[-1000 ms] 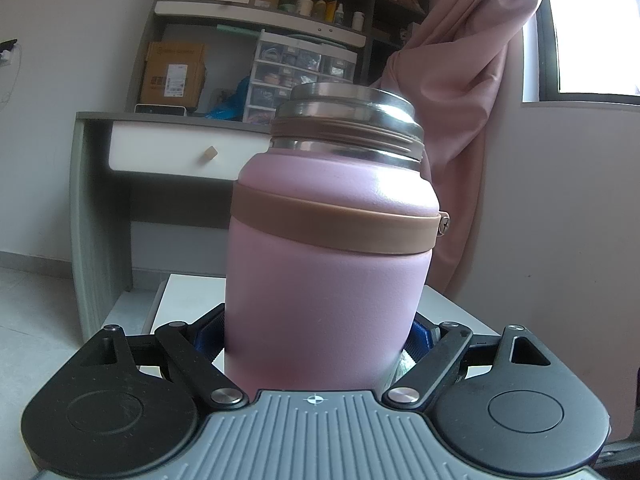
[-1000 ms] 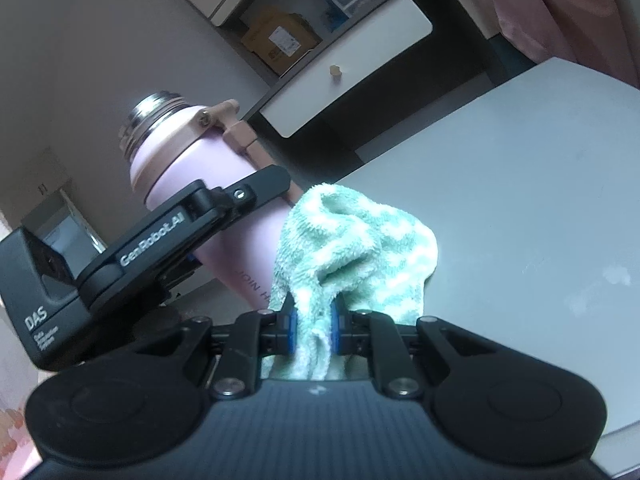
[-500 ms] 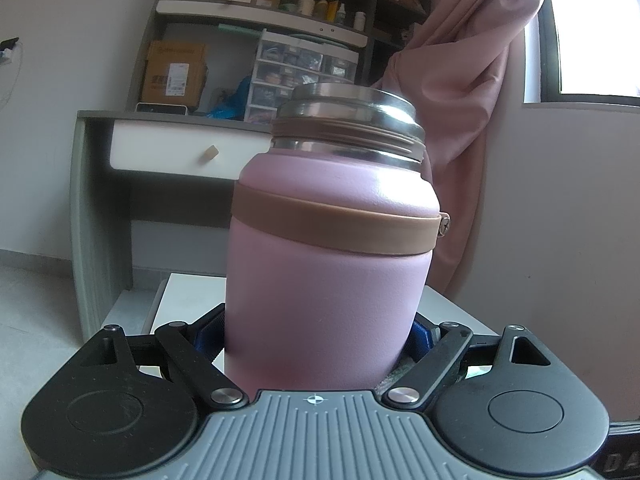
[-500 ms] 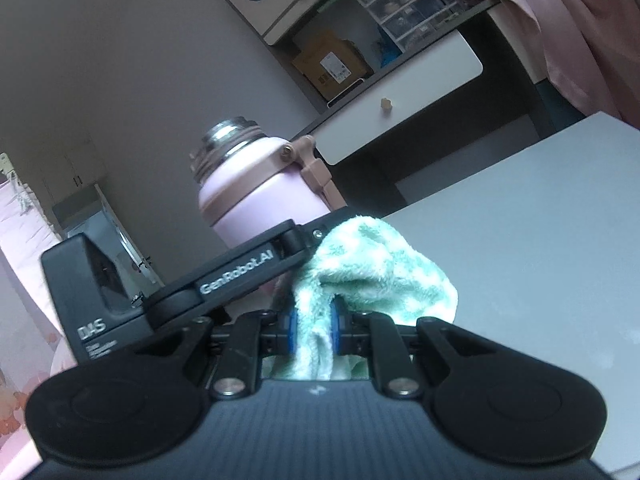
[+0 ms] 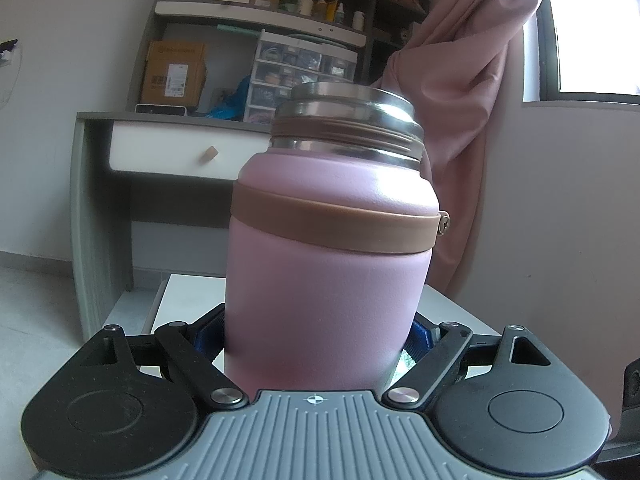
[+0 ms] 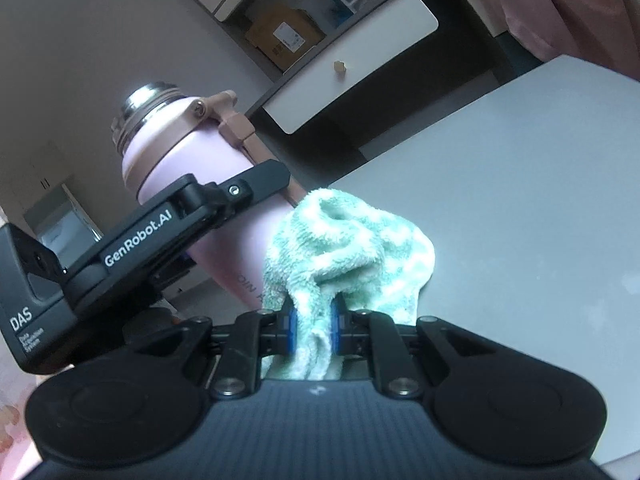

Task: Clean container
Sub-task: 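Move the towel in the right gripper around to the bottle's other side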

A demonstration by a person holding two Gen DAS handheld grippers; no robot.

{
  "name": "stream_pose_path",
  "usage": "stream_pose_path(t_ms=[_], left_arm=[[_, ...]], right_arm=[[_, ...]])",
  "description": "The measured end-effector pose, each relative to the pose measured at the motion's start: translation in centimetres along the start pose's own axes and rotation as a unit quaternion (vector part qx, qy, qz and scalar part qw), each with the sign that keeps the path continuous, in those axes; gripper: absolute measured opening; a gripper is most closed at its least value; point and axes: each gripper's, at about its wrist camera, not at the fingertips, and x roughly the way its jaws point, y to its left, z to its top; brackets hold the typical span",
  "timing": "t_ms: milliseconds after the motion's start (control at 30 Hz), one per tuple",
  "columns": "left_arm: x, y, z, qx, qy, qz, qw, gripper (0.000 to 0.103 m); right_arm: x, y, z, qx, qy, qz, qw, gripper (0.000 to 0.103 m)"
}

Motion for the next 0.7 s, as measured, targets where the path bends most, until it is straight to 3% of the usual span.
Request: stream_pose_path(t_ms=[67,200,333,700], left_arm=[[0.0,0.1,0.1,-0.001,0.0,-0.001,1.0,0.086],[0.1,0.0,-0.1,-0.001,0.0,-0.001,1.0,0.086],[0.0,0.6,0.1,-0.002,0.001,-0.003,1.0,0.086],[0.0,0.7,0.2,-0.002,0.002,-0.001,1.0,0.086]], right_arm=[[-0.1,0.1,0.0,-0.001,0.0,-0.001,1.0,0.014],[-1.0,-0.3,0.2,0.033,-0.011,0.037,0.999,0.014],[-1.7,0.3,1.2,0.017,-0.043,0.063,0.997,0.014],[-0.5,-0.2,0.8,0.005,-0.029,0.038,0.999,0.014]])
